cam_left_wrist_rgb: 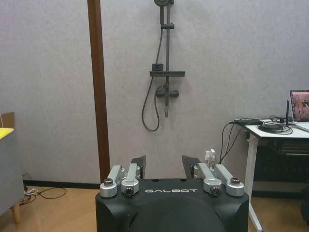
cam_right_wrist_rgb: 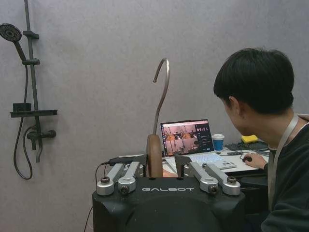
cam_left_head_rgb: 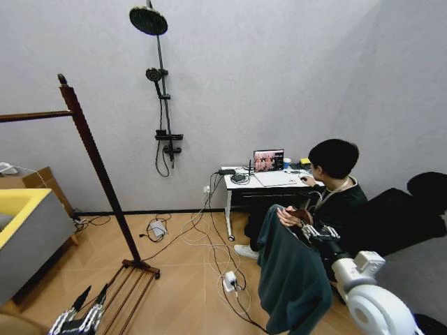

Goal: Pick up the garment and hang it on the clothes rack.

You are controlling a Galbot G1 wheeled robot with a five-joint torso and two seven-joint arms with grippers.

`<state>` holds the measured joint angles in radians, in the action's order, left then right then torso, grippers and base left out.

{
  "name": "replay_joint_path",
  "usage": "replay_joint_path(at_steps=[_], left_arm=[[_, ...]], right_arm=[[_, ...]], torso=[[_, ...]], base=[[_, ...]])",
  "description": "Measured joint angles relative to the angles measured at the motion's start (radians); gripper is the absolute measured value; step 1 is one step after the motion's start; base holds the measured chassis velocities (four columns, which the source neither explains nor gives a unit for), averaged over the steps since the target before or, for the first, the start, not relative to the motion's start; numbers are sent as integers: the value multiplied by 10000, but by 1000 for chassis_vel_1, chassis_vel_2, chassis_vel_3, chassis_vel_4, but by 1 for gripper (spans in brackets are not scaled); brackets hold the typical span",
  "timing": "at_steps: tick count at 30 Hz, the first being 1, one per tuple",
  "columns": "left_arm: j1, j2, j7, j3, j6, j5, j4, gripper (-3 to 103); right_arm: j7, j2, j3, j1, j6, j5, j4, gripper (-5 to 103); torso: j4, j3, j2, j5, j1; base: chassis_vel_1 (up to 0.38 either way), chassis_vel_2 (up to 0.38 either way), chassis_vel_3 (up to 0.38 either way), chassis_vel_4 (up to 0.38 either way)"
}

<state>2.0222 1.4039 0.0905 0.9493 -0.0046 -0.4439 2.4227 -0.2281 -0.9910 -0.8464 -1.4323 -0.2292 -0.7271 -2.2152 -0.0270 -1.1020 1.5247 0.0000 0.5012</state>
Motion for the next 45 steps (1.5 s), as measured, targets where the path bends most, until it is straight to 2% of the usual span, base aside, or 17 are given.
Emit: replay_joint_path(at_steps=[2, 3, 4, 5, 7, 8, 26, 34, 37, 45], left_arm=[[0, 0, -1, 0, 0, 0, 0, 46], [0, 0, 0, 0, 0, 0, 0, 46], [0, 0, 0, 0, 0, 0, 1, 46], [0, 0, 0, 0, 0, 0, 0, 46], [0, 0, 0, 0, 0, 0, 0, 46], [0, 0, -3, 0, 0, 0, 0, 46], [0, 0, -2, 0, 0, 0, 0, 46], [0, 0, -1, 0, 0, 0, 0, 46], [0, 0, -1, 0, 0, 0, 0, 46], [0, 0, -1, 0, 0, 0, 0, 46]], right_arm=[[0, 7, 14, 14, -8, 0, 9, 38], [0, 7, 25, 18, -9, 0, 9, 27], [2, 7, 31, 19, -10, -1, 9, 27], [12, 2, 37, 19, -10, -7, -4, 17], [14, -9, 37, 5, 2, -18, -35, 17], [12, -16, 34, -19, 9, -36, -42, 10], [472, -64, -79, -331, 370, -21, -1078, 10], [758, 210, -203, -196, 668, -11, -1313, 10], [1016, 295, -193, -91, 805, 182, -1404, 10], [1101, 162, -181, -293, 1071, 573, -1442, 10]], torso=[[0, 0, 0, 0, 0], [-1, 0, 0, 0, 0], [-1, 0, 0, 0, 0], [0, 0, 1, 1, 0], [2, 1, 1, -1, 0], [-1, 0, 1, -2, 0], [-2, 0, 0, 0, 0], [-2, 0, 0, -1, 0], [-1, 0, 1, -1, 0], [-2, 0, 1, 1, -1]], base=[[0, 0, 0, 0], [0, 0, 0, 0], [0, 0, 0, 0], [0, 0, 0, 0], [0, 0, 0, 0], [0, 0, 0, 0], [0, 0, 0, 0], [0, 0, 0, 0], [0, 0, 0, 0], [0, 0, 0, 0]])
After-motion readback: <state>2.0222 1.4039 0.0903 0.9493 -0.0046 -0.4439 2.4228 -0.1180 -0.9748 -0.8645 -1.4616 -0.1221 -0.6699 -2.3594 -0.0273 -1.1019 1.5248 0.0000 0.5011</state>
